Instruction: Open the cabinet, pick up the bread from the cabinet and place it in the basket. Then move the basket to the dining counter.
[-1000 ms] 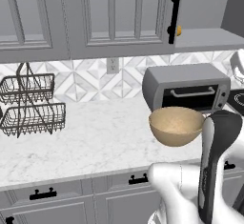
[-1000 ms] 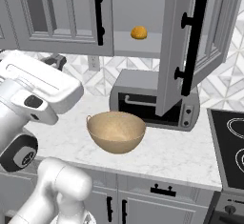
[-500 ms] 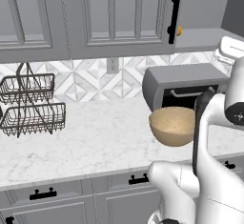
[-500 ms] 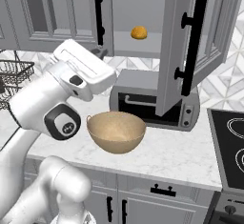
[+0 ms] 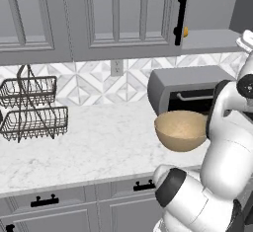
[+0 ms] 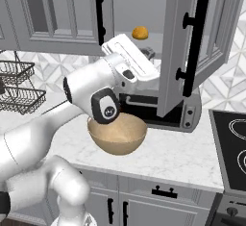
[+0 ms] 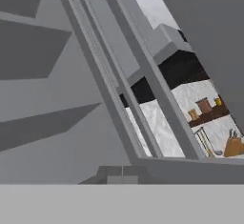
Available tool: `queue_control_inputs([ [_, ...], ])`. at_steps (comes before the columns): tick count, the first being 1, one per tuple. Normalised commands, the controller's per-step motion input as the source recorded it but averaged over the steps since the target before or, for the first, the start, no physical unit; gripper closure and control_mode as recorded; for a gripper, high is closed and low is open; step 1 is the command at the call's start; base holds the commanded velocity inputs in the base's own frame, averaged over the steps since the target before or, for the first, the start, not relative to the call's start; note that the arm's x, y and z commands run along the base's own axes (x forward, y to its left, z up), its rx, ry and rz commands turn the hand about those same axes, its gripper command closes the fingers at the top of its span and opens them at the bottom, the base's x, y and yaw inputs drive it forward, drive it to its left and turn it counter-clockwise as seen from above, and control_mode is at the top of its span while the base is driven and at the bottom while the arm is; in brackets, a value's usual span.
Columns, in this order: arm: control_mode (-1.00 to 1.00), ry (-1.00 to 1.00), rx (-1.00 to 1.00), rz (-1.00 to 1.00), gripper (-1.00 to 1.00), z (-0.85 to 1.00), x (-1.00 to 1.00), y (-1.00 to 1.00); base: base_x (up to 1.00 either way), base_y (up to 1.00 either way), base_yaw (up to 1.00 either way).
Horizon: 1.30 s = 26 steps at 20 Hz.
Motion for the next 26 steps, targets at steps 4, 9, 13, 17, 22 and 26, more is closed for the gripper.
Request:
queue_control_inputs([
  [4, -1.0, 0.0, 0.14, 0.0, 1.0, 0.0, 0.63, -0.54, 0.0, 0.0, 0.0],
  [9, -1.0, 0.0, 0.19, 0.0, 1.0, -0.01, 0.35, -0.88, 0.0, 0.0, 0.0],
  [13, -1.0, 0.0, 0.22, 0.0, 1.0, -0.09, 0.02, -1.0, 0.0, 0.0, 0.0],
  [17, -1.0, 0.0, 0.23, 0.0, 1.0, -0.05, 0.01, -1.0, 0.0, 0.0, 0.0],
  [22, -1.0, -0.04, 0.2, 0.02, 1.0, 0.0, 0.02, -1.0, 0.0, 0.0, 0.0],
  [26, -1.0, -0.05, 0.08, 0.04, 1.0, 0.0, -0.34, -0.2, 0.0, 0.0, 0.0],
])
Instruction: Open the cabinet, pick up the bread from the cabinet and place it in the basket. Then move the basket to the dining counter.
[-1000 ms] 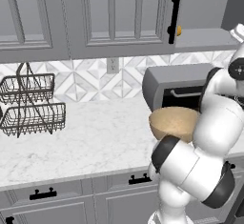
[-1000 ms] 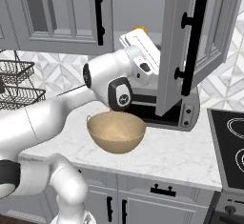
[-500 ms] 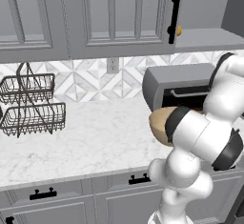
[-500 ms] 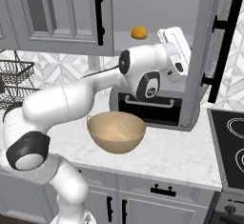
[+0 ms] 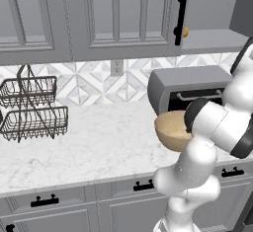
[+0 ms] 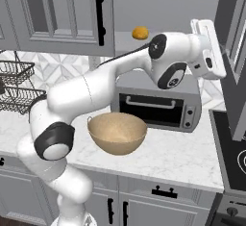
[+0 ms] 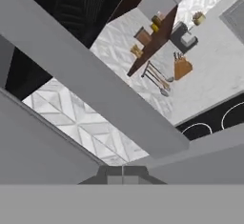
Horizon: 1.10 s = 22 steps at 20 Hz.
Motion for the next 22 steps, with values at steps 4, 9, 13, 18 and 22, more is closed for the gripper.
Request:
queue_control_inputs([
  [4, -1.0, 0.03, 0.0, 0.22, 1.0, 0.21, -0.73, 1.0, 0.0, 0.0, 0.0],
  [9, -1.0, 0.2, 0.0, 0.36, 1.0, 0.51, -0.38, 1.0, 0.0, 0.0, 0.0],
  [13, -1.0, 0.23, -0.03, 0.45, 1.0, 0.58, -0.28, 1.0, 0.0, 0.0, 0.0],
  [18, -1.0, 0.18, -0.07, 0.44, 1.0, 0.39, -0.45, 1.0, 0.0, 0.0, 0.0],
  [22, -1.0, 0.01, -0.2, 0.3, 1.0, 0.0, -0.22, 1.0, 0.0, 0.0, 0.0],
])
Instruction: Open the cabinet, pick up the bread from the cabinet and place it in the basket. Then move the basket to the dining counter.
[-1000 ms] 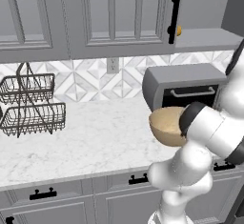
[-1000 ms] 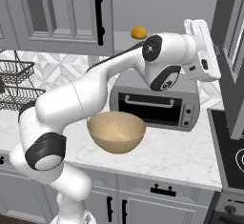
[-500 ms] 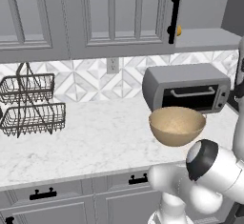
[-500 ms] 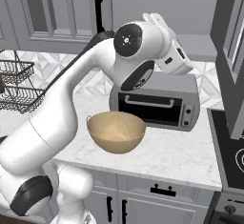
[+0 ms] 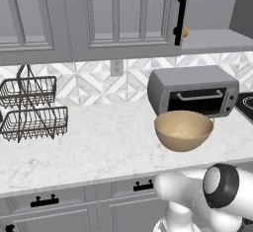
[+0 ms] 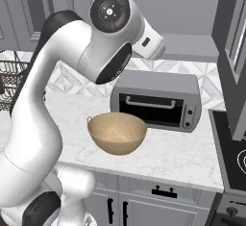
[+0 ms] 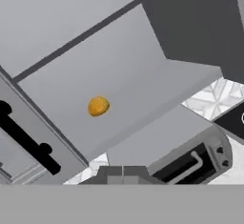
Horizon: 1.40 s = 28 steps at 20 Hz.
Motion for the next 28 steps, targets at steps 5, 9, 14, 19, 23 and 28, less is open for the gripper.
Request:
queue_control_inputs([
  [5, -1.0, 0.0, -0.34, 0.21, -1.0, -0.02, 0.14, 1.0, 0.0, 0.0, 0.0],
  [9, -1.0, 0.0, -0.22, 0.08, -1.0, 0.0, 0.38, 0.88, 0.0, 0.0, 0.0],
  [14, -1.0, 0.06, -0.09, 0.07, -1.0, 0.03, 0.52, 0.36, 0.0, 0.0, 0.0],
  [19, -1.0, 0.03, -0.06, 0.05, -1.0, 0.0, 0.71, 0.29, 0.0, 0.0, 0.0],
  [23, -1.0, 0.0, 0.0, 0.1, -1.0, 0.0, 0.75, 0.0, 0.0, 0.0, 0.0],
  [28, -1.0, 0.0, -0.09, 0.03, -1.0, 0.0, 0.65, 0.23, 0.0, 0.0, 0.0],
])
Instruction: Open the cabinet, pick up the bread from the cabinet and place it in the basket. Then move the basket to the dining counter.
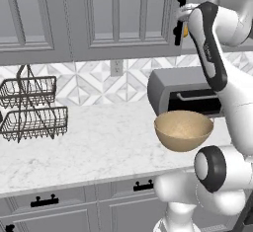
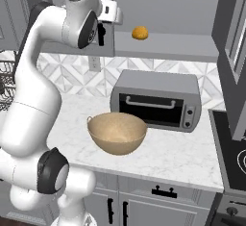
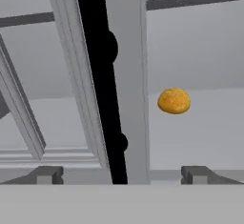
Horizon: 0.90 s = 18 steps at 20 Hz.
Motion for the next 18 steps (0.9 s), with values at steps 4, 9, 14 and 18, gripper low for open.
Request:
queue_control_inputs([
  [4, -1.0, 0.04, -0.13, -0.03, -1.0, 0.0, 0.74, 0.36, 0.0, 0.0, 0.0],
  [9, -1.0, 0.04, -0.03, -0.01, -1.0, 0.0, 0.71, 0.05, 0.0, 0.0, 0.0],
  [14, -1.0, 0.01, 0.0, 0.0, -1.0, 0.0, 0.66, 0.0, 0.0, 0.0, 0.0],
  [18, -1.0, 0.0, 0.0, 0.0, -1.0, -0.04, 0.59, 0.0, 0.0, 0.0, 0.0],
])
